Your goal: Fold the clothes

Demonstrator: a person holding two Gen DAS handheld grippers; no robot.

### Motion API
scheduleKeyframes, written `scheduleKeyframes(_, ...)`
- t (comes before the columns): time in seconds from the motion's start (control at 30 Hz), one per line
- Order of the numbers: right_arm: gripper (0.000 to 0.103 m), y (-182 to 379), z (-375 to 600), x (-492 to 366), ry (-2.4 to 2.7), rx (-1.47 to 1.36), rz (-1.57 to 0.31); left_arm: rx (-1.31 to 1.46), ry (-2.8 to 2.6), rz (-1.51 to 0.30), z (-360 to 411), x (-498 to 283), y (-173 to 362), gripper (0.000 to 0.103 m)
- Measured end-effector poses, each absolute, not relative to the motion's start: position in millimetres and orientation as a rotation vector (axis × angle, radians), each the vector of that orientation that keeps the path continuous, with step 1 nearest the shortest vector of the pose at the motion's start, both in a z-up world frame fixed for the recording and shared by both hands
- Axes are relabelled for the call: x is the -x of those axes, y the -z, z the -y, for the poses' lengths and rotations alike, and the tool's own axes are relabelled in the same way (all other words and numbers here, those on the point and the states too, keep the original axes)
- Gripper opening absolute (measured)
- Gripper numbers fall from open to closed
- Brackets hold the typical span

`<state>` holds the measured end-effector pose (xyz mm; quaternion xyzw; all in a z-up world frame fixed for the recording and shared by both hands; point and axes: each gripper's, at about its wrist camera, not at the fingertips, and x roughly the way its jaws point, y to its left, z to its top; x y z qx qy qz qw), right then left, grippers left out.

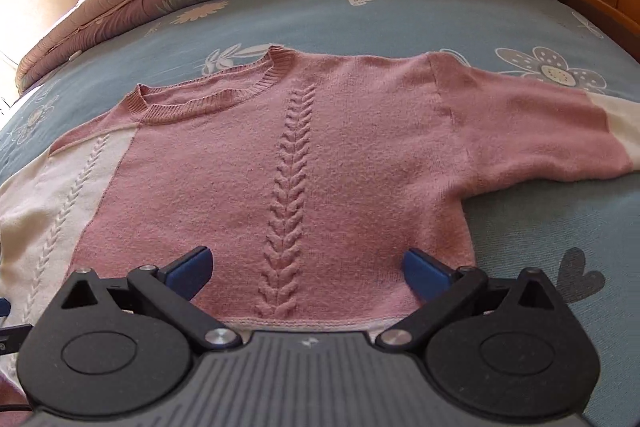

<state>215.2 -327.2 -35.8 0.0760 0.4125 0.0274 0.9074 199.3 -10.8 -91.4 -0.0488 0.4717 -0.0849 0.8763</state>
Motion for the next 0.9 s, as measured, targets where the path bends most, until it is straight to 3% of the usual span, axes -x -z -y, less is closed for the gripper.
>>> scheduleKeyframes(0.3, 0.103, 15.1, 325.5, -203.5, -0.085, -0.176, -0.818, 0.15, 0.218, -0.955, 11.0, -214.6, 83.3, 0.102)
scheduleKeyframes(0.53, 0.103, 27.0, 327.7, -196.7, -0.022, -0.143, -0.895, 0.138, 0.184, -1.017, 8.1, -225.9, 82.0, 0.102)
scheduleKeyframes(0.73, 0.103, -2.7, 325.2, -142.7, -0.079, -0.155, -0.894, 0.109, 0.266, -0.998, 2.2, -190.7, 59.3, 0.102)
scheduleKeyframes(0.9, 0.103, 12.3, 290.4, -111.4, -0.125, -0.113, -0.951, 0.031, 0.316, -1.049, 12.7, -147.6, 70.8, 0.102)
